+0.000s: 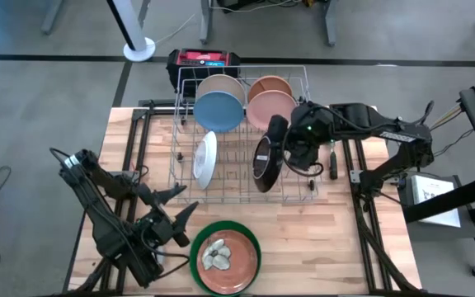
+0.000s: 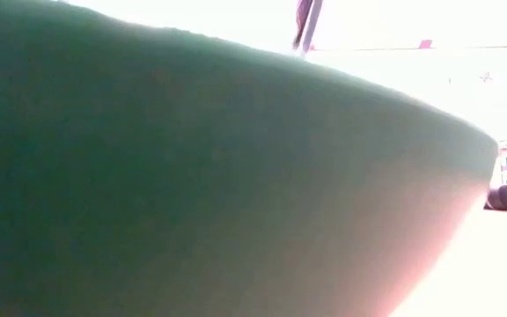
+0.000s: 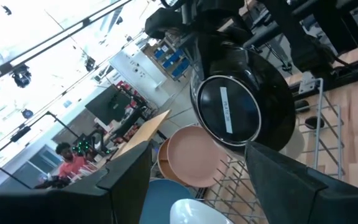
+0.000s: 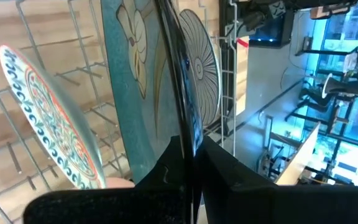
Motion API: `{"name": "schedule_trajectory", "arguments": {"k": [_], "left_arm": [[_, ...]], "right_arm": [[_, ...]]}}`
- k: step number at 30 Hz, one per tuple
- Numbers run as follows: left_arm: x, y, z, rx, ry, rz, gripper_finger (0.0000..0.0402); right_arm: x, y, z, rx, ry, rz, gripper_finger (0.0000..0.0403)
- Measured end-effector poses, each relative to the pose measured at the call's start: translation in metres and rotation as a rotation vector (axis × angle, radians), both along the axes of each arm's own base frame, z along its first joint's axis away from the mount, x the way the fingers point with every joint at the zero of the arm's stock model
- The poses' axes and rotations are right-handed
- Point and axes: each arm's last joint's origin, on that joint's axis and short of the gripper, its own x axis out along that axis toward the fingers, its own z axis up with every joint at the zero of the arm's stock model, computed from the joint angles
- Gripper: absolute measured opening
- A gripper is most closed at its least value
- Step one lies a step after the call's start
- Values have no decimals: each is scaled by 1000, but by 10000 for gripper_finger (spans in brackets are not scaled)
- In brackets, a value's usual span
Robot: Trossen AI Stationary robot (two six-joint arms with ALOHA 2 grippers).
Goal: Sort dishes
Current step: Put the blue flower patterned plate into the dish rack
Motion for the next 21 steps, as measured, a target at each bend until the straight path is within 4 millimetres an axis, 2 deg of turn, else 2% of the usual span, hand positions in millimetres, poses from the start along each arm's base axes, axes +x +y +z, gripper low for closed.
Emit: {"name": "schedule_trajectory", "arguments": {"k": [7, 21], "left_arm": [[0, 0, -8, 3, 4, 0, 247], [1, -1, -8, 10, 9, 0, 247]], "right_arm": [[-3, 0, -3, -26, 45, 26, 7], [-6, -2, -1, -82, 70, 54, 7]]}}
